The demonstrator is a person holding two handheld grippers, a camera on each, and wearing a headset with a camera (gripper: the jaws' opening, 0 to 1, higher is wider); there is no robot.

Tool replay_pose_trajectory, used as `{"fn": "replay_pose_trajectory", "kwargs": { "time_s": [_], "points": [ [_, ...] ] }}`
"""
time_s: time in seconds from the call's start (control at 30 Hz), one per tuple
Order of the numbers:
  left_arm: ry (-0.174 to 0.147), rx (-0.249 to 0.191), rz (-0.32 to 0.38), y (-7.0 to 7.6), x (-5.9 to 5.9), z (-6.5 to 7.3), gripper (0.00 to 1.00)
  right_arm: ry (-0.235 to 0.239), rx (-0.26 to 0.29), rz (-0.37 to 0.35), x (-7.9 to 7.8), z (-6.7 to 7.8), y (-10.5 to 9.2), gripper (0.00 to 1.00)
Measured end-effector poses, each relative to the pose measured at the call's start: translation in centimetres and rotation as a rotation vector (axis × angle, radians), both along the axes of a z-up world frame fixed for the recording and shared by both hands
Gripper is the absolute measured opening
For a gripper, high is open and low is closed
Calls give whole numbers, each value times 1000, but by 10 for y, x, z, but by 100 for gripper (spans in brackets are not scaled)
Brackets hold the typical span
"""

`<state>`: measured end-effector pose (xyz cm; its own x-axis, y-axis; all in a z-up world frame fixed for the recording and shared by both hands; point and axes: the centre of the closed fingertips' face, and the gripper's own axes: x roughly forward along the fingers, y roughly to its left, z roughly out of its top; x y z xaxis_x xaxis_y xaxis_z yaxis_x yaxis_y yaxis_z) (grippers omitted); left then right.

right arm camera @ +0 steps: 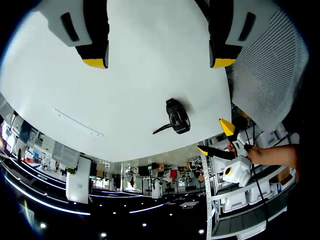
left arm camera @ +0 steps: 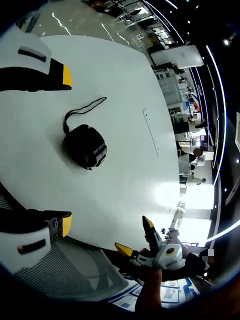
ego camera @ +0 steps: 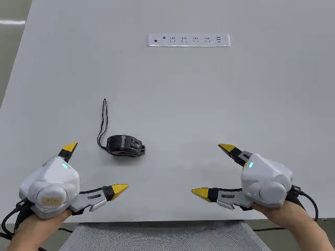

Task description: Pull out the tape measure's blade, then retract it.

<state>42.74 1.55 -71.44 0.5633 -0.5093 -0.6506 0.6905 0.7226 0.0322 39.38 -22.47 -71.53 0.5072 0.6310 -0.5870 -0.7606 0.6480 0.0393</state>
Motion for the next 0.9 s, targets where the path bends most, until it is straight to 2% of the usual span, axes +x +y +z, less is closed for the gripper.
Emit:
{"fn": "replay_pose_trajectory", "kwargs": {
  "time_s": [0.2, 0.37, 0.57, 0.9],
  "points": [
    [10, 11, -14, 5, -6, 1, 99, -15, 27, -30, -4, 11, -13, 91],
    [14, 8, -21, 7, -11, 2, 99, -4, 34, -48, -9, 16, -20, 94],
    [20, 13, -28, 10, -16, 2, 99, -1, 28, -50, -13, 18, -26, 95],
    [18, 9, -39, 10, -19, 4, 99, -23, 25, -50, -12, 30, -29, 95]
  ]
}}
